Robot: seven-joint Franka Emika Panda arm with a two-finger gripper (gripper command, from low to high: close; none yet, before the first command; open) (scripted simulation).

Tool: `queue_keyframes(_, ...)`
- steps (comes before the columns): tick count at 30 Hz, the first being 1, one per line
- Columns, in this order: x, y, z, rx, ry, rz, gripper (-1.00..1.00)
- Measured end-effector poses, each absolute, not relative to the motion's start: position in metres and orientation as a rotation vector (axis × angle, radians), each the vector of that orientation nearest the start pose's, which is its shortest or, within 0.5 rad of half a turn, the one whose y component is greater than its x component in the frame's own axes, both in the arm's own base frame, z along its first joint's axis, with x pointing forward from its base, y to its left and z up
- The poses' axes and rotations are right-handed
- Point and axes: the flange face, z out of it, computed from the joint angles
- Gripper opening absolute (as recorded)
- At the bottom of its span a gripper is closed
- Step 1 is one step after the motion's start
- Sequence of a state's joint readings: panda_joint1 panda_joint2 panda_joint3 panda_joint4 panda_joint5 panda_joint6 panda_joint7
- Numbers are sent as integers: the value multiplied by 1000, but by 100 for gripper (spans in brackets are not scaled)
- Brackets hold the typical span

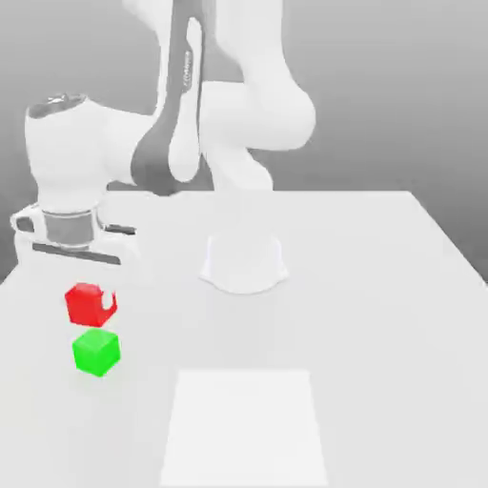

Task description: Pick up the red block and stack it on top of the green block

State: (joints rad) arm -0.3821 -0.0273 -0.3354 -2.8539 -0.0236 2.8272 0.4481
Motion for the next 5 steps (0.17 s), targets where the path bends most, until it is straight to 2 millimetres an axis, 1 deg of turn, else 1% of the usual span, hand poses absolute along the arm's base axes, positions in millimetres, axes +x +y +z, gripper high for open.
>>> queue_keyframes(1, 271, -235, 195, -2636, 1706, 1, -100)
queue_keyframes(2, 270, -235, 186, -2636, 1706, 1, 100)
queue_keyframes(5, 271, -235, 186, -2636, 1706, 1, 100)
